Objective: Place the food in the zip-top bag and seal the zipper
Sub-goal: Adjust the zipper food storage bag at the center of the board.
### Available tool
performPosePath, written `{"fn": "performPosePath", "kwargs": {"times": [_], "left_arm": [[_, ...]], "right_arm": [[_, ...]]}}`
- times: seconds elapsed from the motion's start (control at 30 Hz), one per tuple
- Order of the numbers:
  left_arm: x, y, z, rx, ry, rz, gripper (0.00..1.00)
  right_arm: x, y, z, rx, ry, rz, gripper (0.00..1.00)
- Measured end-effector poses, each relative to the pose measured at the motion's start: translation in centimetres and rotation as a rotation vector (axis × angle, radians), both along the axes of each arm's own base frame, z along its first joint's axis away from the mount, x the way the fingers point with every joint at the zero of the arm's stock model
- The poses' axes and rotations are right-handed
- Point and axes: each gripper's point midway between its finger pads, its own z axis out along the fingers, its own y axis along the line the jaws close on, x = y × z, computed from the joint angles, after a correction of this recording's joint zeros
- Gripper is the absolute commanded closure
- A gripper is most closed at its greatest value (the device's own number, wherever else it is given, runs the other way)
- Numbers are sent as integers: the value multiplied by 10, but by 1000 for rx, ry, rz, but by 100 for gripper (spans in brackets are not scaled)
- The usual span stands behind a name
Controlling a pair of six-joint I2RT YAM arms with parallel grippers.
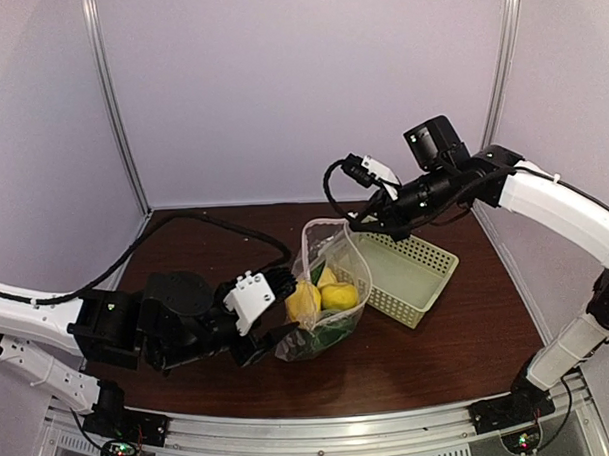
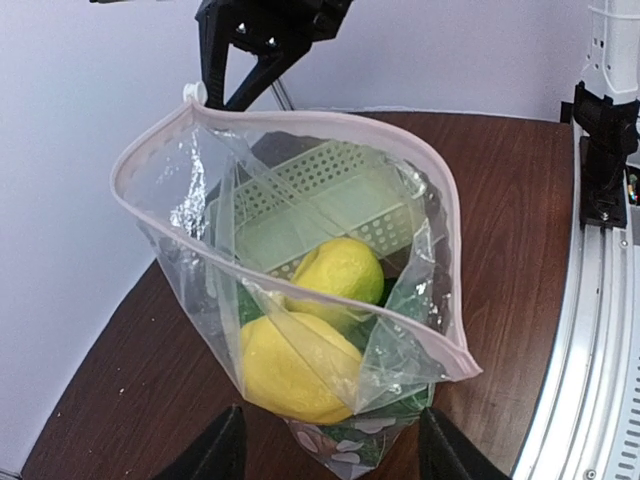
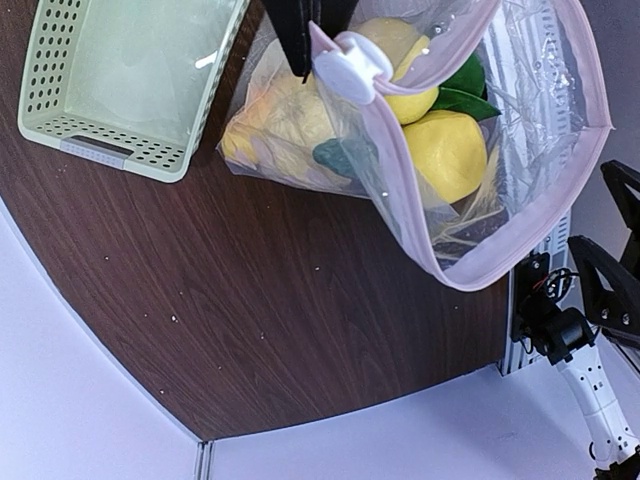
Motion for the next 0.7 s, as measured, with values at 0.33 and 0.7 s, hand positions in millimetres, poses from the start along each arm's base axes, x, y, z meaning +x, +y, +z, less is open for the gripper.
{"fn": "performPosePath", "kwargs": {"times": [0.33, 0.7], "left_arm": [[-23, -35, -22, 33, 71, -154, 37], [10, -44, -10, -16, -2, 48, 77]], "right_arm": [[7, -8, 2, 21, 28, -40, 100], [7, -10, 2, 32, 34, -48, 100]]}}
